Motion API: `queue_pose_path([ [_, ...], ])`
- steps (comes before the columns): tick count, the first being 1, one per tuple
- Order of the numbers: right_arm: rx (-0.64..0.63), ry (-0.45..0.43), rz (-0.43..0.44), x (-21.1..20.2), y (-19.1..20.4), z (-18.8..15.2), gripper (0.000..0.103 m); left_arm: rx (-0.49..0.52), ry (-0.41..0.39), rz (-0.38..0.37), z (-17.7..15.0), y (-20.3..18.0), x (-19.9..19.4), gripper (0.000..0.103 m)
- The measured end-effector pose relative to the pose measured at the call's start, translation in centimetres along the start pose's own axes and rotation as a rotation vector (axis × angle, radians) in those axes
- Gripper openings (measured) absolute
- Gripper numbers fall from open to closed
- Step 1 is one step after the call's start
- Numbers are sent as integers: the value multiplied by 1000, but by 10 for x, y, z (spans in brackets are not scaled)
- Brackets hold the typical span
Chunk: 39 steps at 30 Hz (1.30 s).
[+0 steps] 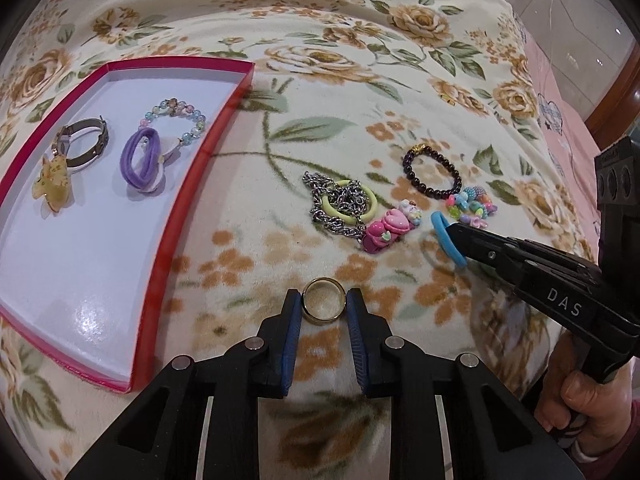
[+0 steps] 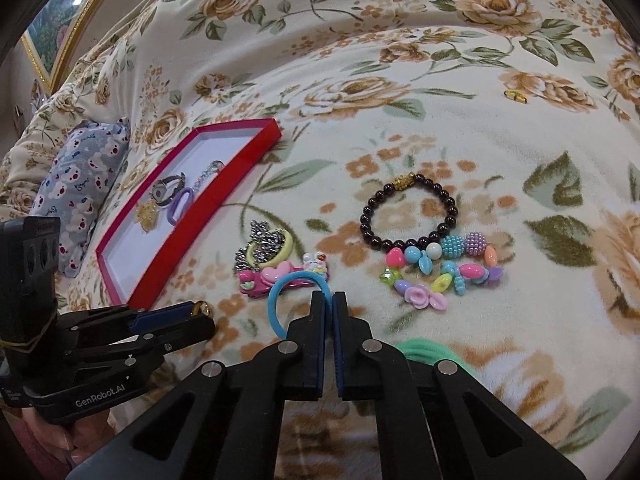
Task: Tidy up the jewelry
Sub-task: 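Grasp the gold ring with the left tool while the right tool grasps the blue hair tie, then place the gold ring in the box with the left tool while the right tool lowers the hair tie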
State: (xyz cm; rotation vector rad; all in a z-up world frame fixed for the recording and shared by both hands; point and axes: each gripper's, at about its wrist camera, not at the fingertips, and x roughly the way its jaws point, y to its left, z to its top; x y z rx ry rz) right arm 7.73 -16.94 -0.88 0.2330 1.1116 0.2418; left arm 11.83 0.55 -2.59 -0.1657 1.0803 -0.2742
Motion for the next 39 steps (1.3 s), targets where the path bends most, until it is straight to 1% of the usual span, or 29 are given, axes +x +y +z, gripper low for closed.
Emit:
queue_pose_path([
  [6, -23, -20, 15, -9, 13, 5, 3, -15, -39, 2, -2, 8, -21, 22],
  [10, -45, -18, 30, -7, 26, 9, 3, -36, -71, 3, -2, 17, -39, 22],
  [16, -76, -10, 51, -1, 44, 12, 3, -67, -118, 38, -6, 38, -64, 22],
  [19, -97, -6, 63, 3, 55, 16, 3, -84, -127, 67, -11, 48, -72, 22],
  [28, -143, 2, 103, 15, 84, 26, 3, -150, -155, 99, -16, 73, -90, 22],
  [39, -208, 22, 155, 36, 125, 37, 3, -212, -172, 134, -16, 104, -100, 22],
])
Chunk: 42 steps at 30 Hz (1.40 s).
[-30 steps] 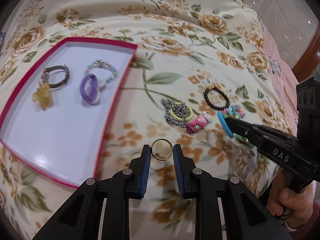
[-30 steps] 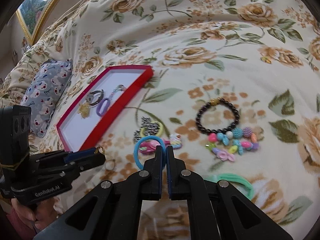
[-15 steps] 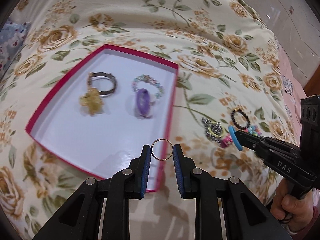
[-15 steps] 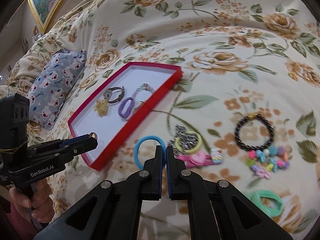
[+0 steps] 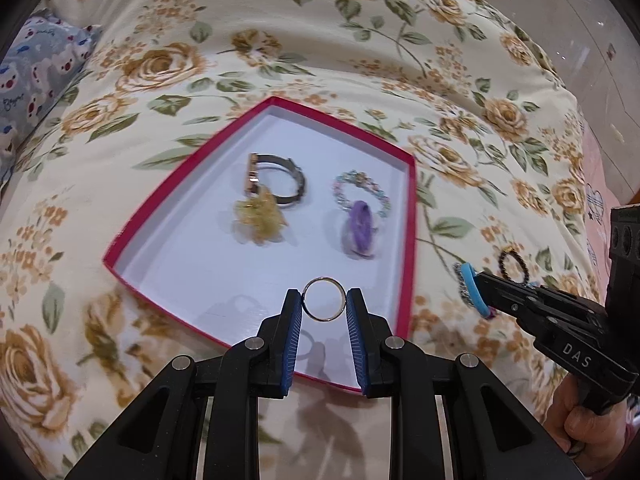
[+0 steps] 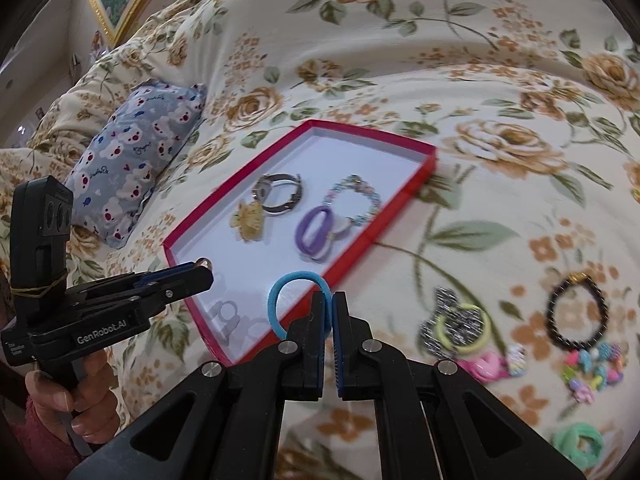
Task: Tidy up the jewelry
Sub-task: 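Place the gold ring in the box with the left tool while the right tool lowers the hair tie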
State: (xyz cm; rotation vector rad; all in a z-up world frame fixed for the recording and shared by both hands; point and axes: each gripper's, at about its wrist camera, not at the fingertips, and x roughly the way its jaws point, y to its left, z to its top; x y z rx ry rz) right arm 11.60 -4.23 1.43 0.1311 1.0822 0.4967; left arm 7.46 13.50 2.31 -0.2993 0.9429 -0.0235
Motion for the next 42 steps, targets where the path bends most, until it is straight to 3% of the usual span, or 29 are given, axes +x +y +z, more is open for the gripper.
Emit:
queue_pose_path([
  [22, -112, 93, 1, 73, 39, 27, 3, -7, 23, 126, 32, 37, 37, 22],
  [30, -170, 138, -71, 93, 42, 26, 3, 16, 65, 135, 38, 39, 60, 22],
  [42, -189, 152, -73, 99, 44, 26, 7, 94, 86, 197, 38, 23, 78, 23],
])
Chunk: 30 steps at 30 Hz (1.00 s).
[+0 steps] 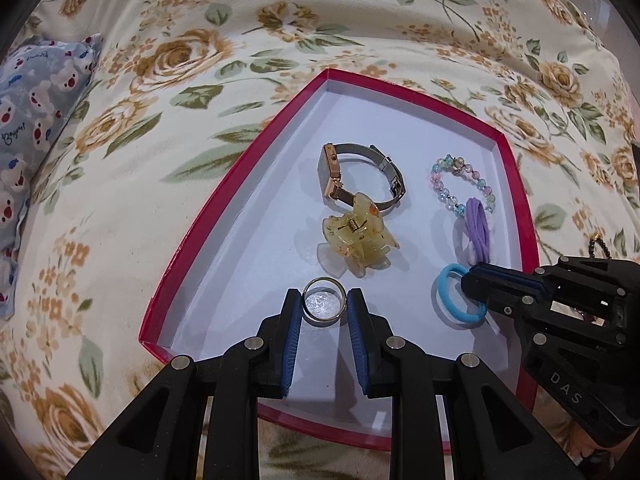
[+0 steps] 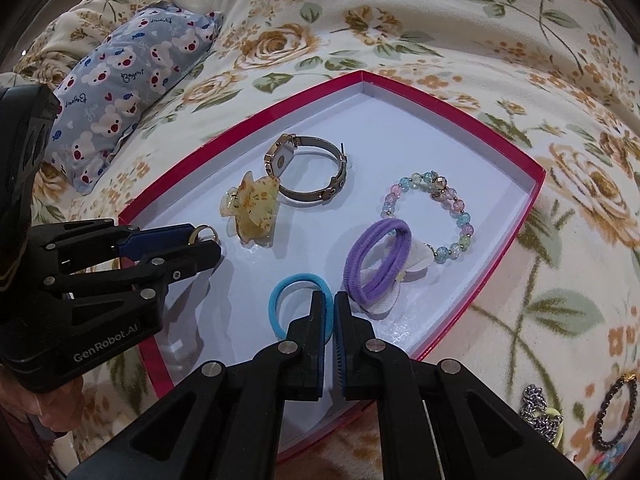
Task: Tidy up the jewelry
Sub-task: 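Place the gold ring in the box with the left tool while the right tool lowers the hair tie, then withdraw both open tools from the box toward the remaining jewelry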
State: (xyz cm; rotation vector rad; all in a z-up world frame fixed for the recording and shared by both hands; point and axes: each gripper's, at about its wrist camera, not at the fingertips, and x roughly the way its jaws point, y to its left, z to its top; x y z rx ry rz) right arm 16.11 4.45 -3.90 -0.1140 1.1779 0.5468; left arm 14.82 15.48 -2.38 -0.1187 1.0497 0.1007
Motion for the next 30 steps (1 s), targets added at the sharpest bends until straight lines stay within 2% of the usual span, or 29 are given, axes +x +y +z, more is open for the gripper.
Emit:
queue_pose_path([
  [8, 32, -11, 33, -3, -3, 0, 10, 5, 0, 8, -1, -1, -1, 24],
  [10, 41, -15, 39, -5, -4, 0, 11, 0, 0, 4, -1, -1, -1, 30],
  [16, 78, -46, 64, -20, -10, -4, 12, -12, -3, 5, -2, 0, -4, 32],
  [22, 131, -101, 84, -47, -20, -11, 22, -53, -29, -20, -8, 2, -18, 33],
  [25, 159, -135, 86, -65, -28, -18, 30, -81, -60, -44, -12, 3, -32, 36],
  [30, 219, -173, 64, -91, -47, -36, 31, -96, -92, -85, -23, -3, -54, 39],
])
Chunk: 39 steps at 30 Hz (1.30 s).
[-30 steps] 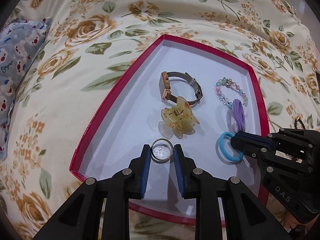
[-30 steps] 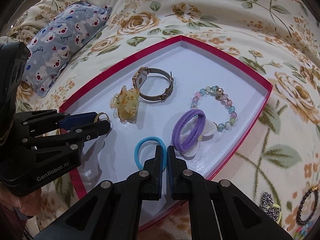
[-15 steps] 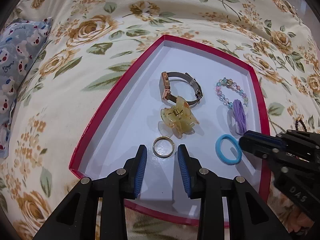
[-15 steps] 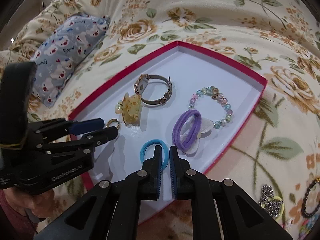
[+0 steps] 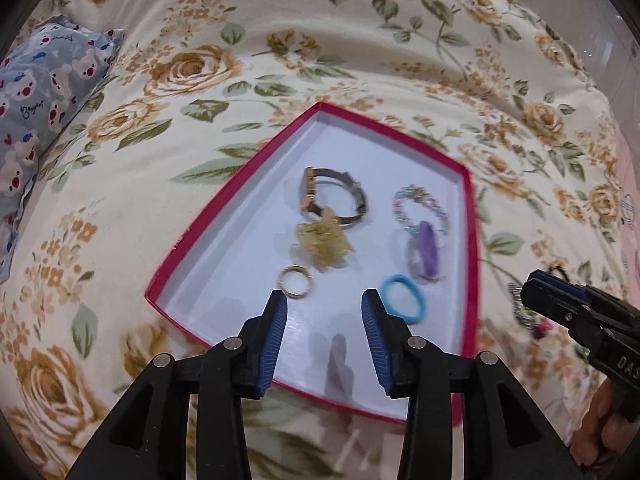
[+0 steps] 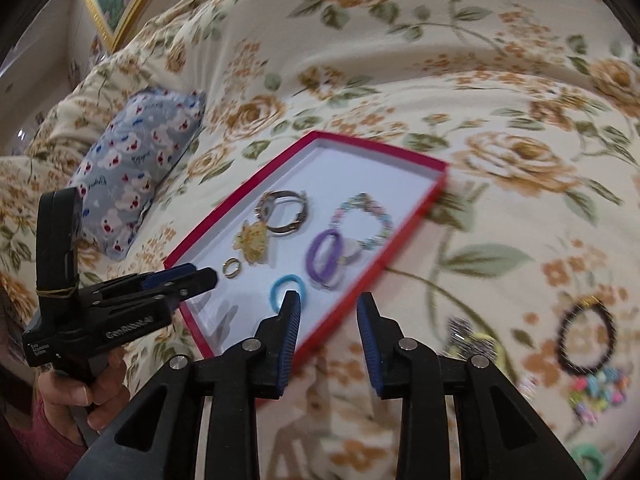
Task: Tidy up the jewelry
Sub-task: 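Withdraw both open tools from the box toward the remaining jewelry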
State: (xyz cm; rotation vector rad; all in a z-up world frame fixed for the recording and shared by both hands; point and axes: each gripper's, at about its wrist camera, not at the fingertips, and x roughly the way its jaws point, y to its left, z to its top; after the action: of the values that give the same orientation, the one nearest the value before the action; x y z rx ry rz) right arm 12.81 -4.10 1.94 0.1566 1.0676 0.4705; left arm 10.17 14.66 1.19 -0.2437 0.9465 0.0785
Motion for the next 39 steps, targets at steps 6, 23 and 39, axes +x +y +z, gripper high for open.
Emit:
queue_pose_path([
  [6, 68, -45, -56, -37, -31, -14, 33, 17, -8, -64, -10, -19, -19, 41],
  [23, 229, -121, -185, -109, -108, -57, 37, 147, 40, -161, -21, -81, -26, 43],
  [39, 305, -104, -225, -114, -148, -74, 39, 316, 94, -235, -20, -139, 0, 45],
])
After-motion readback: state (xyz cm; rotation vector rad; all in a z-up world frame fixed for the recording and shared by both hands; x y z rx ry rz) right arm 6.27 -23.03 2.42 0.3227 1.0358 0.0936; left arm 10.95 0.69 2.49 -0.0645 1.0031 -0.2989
